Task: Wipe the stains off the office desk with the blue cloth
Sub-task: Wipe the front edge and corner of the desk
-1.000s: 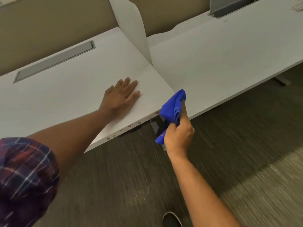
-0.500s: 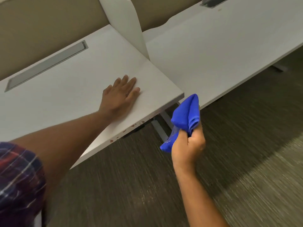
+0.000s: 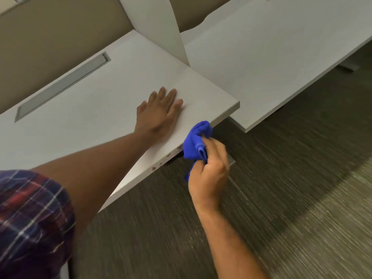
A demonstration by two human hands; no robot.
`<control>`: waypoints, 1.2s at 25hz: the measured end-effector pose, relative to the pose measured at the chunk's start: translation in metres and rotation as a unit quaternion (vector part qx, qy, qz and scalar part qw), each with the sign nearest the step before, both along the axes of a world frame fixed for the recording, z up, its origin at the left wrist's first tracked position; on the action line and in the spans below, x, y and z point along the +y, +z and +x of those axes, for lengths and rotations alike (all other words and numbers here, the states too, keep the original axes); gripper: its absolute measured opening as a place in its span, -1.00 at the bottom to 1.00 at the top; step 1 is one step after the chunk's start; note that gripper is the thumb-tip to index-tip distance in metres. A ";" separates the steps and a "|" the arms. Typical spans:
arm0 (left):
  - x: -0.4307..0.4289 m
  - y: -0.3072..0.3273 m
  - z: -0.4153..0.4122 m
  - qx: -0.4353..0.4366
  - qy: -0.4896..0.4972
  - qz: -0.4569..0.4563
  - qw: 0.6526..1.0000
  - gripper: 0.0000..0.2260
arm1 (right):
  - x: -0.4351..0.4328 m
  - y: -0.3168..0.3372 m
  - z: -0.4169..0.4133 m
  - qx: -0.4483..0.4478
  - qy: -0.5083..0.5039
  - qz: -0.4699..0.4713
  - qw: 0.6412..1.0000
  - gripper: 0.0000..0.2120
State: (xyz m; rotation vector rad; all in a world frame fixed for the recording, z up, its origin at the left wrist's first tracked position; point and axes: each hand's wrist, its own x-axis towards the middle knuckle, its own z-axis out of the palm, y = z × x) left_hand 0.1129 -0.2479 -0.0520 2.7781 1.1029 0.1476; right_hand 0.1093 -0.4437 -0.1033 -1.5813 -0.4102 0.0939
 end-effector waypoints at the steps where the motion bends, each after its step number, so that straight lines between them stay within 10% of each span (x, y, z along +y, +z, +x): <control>1: 0.000 0.000 0.000 0.002 -0.001 -0.005 1.000 -0.40 | -0.005 -0.002 -0.009 -0.013 0.033 -0.003 0.999 -0.58; 12: -0.004 0.006 0.001 0.002 -0.023 0.004 1.000 -0.39 | 0.003 0.014 0.066 0.090 -0.050 0.041 0.994 -0.51; 22: 0.003 0.004 0.001 0.020 -0.028 0.019 0.999 -0.48 | 0.017 -0.001 -0.062 0.072 0.010 0.050 0.996 -0.48; 30: 0.009 0.039 -0.044 -0.095 -0.055 -0.183 0.977 -0.49 | -0.022 -0.004 -0.033 0.154 -0.040 0.082 0.984 -0.38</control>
